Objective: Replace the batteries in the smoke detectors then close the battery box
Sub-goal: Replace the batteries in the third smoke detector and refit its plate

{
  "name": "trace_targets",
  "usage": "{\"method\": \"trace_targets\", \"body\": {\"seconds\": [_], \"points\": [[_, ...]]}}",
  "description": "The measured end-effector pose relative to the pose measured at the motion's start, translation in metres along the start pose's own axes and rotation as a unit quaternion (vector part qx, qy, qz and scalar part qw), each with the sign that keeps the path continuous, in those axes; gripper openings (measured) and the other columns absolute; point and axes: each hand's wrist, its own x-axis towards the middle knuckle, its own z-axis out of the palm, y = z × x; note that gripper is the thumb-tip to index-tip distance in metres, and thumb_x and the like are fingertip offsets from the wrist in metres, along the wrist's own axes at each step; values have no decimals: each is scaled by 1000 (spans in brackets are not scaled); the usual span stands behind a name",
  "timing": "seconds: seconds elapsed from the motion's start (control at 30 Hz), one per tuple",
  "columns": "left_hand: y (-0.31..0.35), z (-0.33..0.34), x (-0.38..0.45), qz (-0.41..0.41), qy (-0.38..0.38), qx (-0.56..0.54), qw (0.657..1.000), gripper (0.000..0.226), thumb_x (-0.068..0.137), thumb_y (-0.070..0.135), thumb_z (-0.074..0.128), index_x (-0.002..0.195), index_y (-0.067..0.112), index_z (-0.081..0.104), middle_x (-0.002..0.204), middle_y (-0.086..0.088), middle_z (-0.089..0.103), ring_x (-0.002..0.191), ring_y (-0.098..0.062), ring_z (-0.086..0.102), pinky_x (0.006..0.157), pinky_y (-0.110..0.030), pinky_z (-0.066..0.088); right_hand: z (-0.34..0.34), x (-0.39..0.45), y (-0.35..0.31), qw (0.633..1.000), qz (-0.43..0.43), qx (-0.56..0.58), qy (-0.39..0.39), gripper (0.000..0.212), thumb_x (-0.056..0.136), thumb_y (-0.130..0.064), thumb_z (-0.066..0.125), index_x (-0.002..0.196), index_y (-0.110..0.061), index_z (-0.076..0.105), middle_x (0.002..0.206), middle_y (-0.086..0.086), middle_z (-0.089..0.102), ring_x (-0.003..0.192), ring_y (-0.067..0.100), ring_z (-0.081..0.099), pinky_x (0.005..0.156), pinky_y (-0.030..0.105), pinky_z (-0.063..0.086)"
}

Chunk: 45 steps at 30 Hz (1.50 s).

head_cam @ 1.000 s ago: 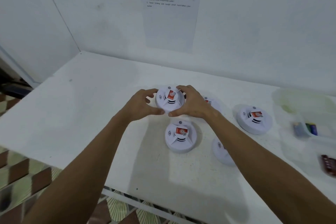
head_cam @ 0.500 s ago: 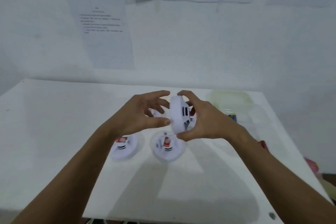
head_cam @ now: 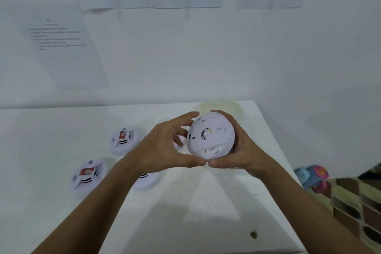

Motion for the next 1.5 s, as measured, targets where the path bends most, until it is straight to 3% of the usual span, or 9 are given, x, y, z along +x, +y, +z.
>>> {"method": "trace_targets", "body": {"seconds": [0.13,0.37,0.53,0.63,0.77,1.13,1.2,1.3,1.5], "points": [[9,4,1,31,5,91,995,85,56,50,87,131,45,47,118,25,57,106,2,55,78,-13,48,-9,-6,5,993,-21,-109,34,104,46,-34,93,138,-30,44,138,-5,43,127,9,48,96,24,49],[15,15,11,57,-13,167,984,86,59,50,86,135,26,52,115,15,50,104,7,47,77,-6,45,-15,-7,11,994,-26,-101,11,105,52,-14,97,139,-27,41,132,-12,50,127,12,49,96,27,50],[21,12,17,15,-38,139,989,81,63,70,70,135,39,50,123,19,54,101,-1,60,78,-16,54,-26,-10,11,998,-33,-50,-4,98,58,3,92,139,-19,42,133,-4,52,125,16,53,89,27,53],[23,13,18,-20,-34,105,994,74,65,53,80,132,38,54,121,14,65,89,-4,69,78,-24,59,-26,-10,14,999,-34,-37,-5,99,60,3,91,141,-22,40,136,-3,52,128,18,52,90,28,54],[27,17,19,-34,-8,142,989,67,62,40,87,122,32,59,108,9,70,77,-2,70,74,-22,59,-22,-11,23,999,-32,-37,7,103,60,3,91,143,-22,36,135,-12,53,128,10,51,91,23,53],[26,42,13,-36,43,177,983,54,58,54,80,98,21,62,91,9,69,77,-7,68,61,-29,57,-15,-14,34,994,-69,-51,63,88,52,-7,89,127,-29,48,118,-27,62,114,4,60,88,15,50],[28,40,16,-12,30,204,978,61,57,62,73,101,21,65,100,6,70,81,-11,67,63,-29,57,-17,-14,36,994,-61,-53,67,88,51,-8,90,127,-28,49,118,-26,62,114,4,59,88,15,50],[29,34,22,-9,-17,251,968,72,60,60,80,119,21,66,131,4,58,91,-9,61,70,-12,48,-20,-16,40,994,-46,-65,71,90,52,-18,92,130,-29,48,121,-28,60,117,4,57,91,15,49],[24,31,22,1,-29,247,968,62,51,61,78,101,26,64,108,13,50,93,-1,50,75,-11,44,-19,-19,45,995,-27,-69,63,101,49,-26,94,137,-25,46,128,-13,61,121,13,58,100,30,52]]}}
